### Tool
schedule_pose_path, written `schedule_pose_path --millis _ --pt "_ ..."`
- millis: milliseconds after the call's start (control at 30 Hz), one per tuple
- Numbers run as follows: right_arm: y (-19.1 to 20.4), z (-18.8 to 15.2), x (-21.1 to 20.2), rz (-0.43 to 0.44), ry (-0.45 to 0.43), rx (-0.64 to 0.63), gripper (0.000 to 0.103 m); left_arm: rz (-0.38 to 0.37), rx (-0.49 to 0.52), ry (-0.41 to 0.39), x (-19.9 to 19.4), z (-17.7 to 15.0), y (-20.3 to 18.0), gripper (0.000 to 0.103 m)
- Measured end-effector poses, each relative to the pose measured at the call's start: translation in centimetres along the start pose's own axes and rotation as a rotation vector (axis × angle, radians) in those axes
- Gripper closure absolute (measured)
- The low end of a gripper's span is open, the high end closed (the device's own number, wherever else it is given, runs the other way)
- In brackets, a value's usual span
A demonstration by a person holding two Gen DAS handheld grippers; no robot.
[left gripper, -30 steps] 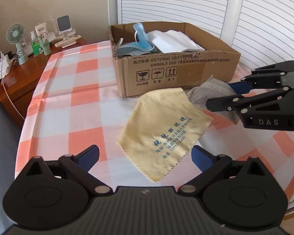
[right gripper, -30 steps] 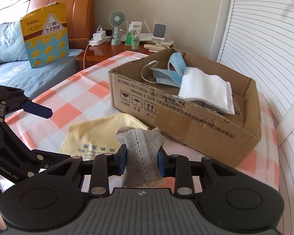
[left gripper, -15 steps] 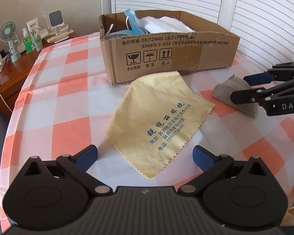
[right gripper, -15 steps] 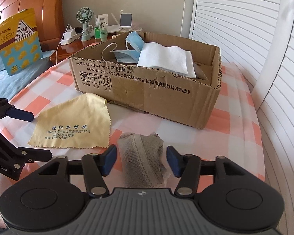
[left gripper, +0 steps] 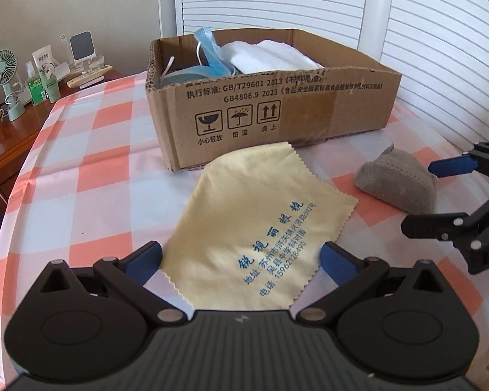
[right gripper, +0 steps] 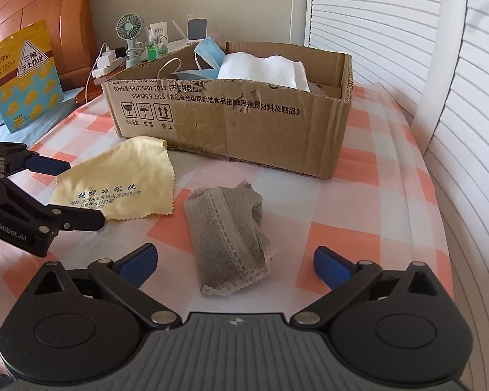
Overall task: Organize soft objects
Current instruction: 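Lift the grey pad off the yellow cloth with the right gripper, then grasp the yellow cloth with the left gripper while the right gripper holds the grey pad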
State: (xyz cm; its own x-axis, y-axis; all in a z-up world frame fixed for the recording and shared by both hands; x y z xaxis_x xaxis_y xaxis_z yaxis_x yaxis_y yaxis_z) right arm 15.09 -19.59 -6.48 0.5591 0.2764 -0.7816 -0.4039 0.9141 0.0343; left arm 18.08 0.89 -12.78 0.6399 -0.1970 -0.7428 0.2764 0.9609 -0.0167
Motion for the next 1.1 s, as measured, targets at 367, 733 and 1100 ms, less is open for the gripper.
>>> schedule_pose_path --millis 367,733,1100 --pt "0.6 -0.4 0.2 -0.043 -0.009 -0.051 0.000 -0.024 0.015 0.001 2.2 2.4 -2.3 0.001" --pt "0.6 -0.5 0.1 -0.044 -0.015 -0.051 0.000 -0.012 -0.009 -0.037 1.9 3.4 -1.6 0.048" --pt "0.7 -0.4 0.0 -0.039 -0.011 -0.053 0.000 -0.008 0.000 -0.049 2.4 3.9 -1.7 0.062"
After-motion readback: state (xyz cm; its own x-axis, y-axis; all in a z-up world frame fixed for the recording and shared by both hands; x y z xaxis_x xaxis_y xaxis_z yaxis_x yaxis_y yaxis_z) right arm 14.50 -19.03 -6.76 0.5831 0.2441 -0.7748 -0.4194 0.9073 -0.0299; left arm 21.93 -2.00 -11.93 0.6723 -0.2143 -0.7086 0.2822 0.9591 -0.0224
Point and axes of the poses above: each gripper's, at about its wrist camera, not at the fingertips, and x roughly the way its jaws point, y to its left, z to its top, the point moved 7 cm from there along x, roughly the way its jaws point, and after that the axes turned 1 degree about y, right-handed, at the moved point
